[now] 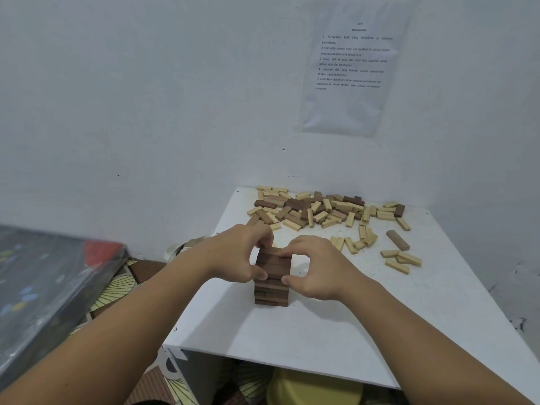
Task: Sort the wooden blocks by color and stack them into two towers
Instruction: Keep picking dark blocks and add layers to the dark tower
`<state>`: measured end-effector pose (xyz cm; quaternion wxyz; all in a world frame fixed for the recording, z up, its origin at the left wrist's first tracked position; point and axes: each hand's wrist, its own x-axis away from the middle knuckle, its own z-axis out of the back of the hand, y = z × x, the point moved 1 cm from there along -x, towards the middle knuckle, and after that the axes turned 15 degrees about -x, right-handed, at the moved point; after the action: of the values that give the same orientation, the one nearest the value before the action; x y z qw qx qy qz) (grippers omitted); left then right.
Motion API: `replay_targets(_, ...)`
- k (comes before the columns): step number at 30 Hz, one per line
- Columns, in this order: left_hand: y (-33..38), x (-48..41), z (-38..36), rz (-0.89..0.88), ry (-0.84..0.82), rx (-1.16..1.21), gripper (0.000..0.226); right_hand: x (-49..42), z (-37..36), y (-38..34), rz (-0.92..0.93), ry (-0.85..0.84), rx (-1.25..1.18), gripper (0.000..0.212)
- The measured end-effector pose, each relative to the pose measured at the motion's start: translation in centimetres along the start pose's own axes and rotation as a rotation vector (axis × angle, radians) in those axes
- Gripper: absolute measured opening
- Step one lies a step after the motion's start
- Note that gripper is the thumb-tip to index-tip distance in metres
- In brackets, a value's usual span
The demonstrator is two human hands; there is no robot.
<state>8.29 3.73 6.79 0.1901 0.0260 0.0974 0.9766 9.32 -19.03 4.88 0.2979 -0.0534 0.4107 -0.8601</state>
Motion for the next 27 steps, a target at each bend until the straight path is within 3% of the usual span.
replay_targets(16,-0.11,0.01,-0.36,-0.013,-0.036,-0.015,0.053,0.07,-0.29,0.09,-0.01,-0.006,-0.004,0.05)
replay_targets(27,0.07,-0.3,-0.12,-0.031,-0.1,-0.045,0.079,0.14,-0.18,-0.11,-0.015,-0.03,0.026,0.055)
